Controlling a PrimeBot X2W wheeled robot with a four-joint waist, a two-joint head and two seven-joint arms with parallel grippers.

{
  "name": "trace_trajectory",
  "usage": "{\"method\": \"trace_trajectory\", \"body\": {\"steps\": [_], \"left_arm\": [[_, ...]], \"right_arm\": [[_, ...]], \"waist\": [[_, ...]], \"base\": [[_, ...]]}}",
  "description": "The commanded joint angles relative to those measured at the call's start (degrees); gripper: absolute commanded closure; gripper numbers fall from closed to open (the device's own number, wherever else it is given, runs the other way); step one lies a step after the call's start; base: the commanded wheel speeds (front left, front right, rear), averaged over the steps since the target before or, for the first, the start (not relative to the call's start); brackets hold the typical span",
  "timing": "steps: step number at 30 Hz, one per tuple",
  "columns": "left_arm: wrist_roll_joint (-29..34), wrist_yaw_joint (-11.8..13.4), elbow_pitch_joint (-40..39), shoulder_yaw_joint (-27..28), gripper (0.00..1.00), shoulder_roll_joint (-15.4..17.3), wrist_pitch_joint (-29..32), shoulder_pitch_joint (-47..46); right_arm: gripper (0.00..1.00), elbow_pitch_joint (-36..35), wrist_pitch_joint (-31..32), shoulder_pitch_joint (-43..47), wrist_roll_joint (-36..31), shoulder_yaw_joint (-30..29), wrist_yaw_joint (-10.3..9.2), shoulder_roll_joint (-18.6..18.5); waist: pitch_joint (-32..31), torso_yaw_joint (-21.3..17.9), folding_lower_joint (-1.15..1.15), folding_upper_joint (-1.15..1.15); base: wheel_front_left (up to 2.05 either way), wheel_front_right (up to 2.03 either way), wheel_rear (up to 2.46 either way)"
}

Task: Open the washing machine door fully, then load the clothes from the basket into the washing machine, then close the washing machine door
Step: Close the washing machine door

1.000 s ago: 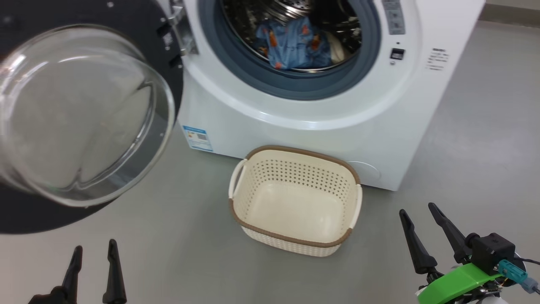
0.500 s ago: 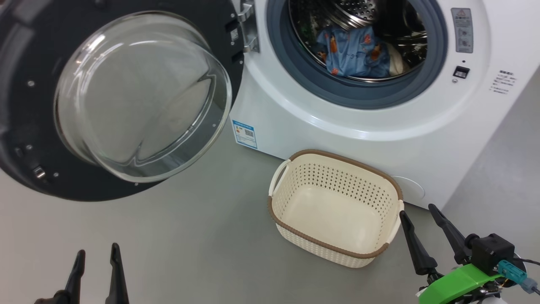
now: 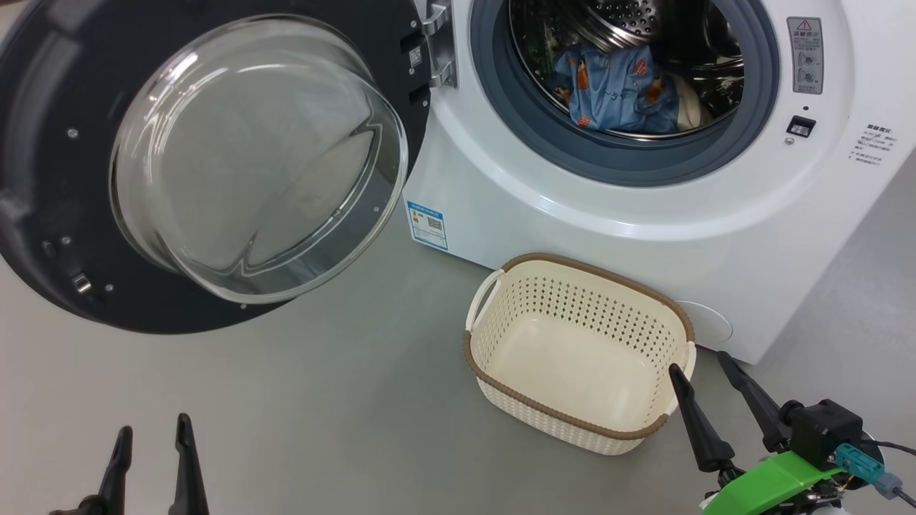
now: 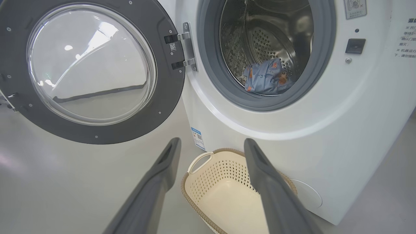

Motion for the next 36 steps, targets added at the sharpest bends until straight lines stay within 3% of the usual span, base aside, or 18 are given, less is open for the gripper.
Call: {"method": "trace_trajectory", "body": {"steps": [1, 9, 10, 11, 12, 13, 14, 19, 24, 28, 36], "left_arm": [[0.5, 0.0, -1.7, 2.2, 0.00, 0.5, -0.4, -0.3], [-0.1, 0.0, -1.9, 2.5, 0.00, 0.4, -0.4, -1.1], [-0.4, 0.0, -2.1, 2.6, 0.24, 0.4, -0.4, -1.4], [-0.8, 0.0, -2.4, 2.7, 0.53, 0.4, -0.4, -1.6], [-1.3, 0.0, -2.8, 3.0, 0.64, 0.4, -0.4, -2.0], [-1.8, 0.0, -3.1, 3.3, 0.94, 0.4, -0.4, -2.5], [-2.2, 0.0, -3.6, 3.6, 1.00, 0.4, -0.4, -3.0], [-5.8, 0.0, -6.9, 5.2, 1.00, 0.8, -0.4, -6.0], [-8.8, 0.0, -9.6, 7.5, 1.00, 3.4, -0.4, -9.5], [-14.1, 0.0, -11.0, 10.9, 1.00, 7.5, -0.4, -15.1], [-37.0, 0.0, -2.3, 13.5, 1.00, 19.5, -0.3, -27.1]], "right_arm": [[0.00, -1.2, -0.5, -2.2, 0.4, 1.2, 0.25, -1.1], [0.00, -1.4, -0.5, -2.1, 0.3, 0.7, 0.25, -1.2], [0.00, -1.4, -0.5, -2.1, 0.3, 0.7, 0.25, -1.2], [0.00, -1.5, -0.5, -2.0, 0.2, 0.6, 0.25, -1.2], [0.00, -1.6, -0.5, -2.1, 0.1, 0.6, 0.25, -1.2], [0.00, -1.7, -0.5, -2.2, 0.1, 0.7, 0.25, -1.3], [0.00, -1.8, -0.5, -2.3, 0.0, 0.8, 0.25, -1.3], [0.00, -2.2, -0.5, -3.2, -0.1, 1.4, 0.25, -1.9], [0.00, -2.3, -0.5, -4.2, -0.3, 1.8, 0.25, -2.7], [0.00, -2.5, -0.5, -5.5, -0.6, 2.0, 0.25, -3.5], [0.00, -2.5, -0.5, -8.4, -0.9, 2.6, 0.25, -4.7]], "waist": [[0.1, 0.0, 0.00, 0.00], [0.8, 0.0, 0.00, 0.00], [0.9, 0.0, 0.00, 0.00], [1.2, 0.0, 0.00, 0.00], [1.5, -0.1, 0.00, 0.00], [1.8, -0.2, 0.00, 0.00], [2.1, -0.3, 0.00, 0.00], [4.1, -0.7, 0.00, 0.00], [6.3, -0.8, 0.00, 0.00], [8.9, -0.8, 0.00, 0.00], [13.0, -1.5, 0.00, 0.00]], "base": [[0.00, 0.00, 0.00], [0.00, 0.00, 0.00], [0.00, 0.00, 0.00], [0.00, 0.00, 0.00], [0.00, 0.00, 0.00], [0.00, 0.00, 0.00], [0.00, 0.00, 0.00], [0.00, 0.00, 0.00], [0.00, 0.00, 0.00], [0.00, 0.00, 0.00], [0.00, 0.00, 0.00]]}}
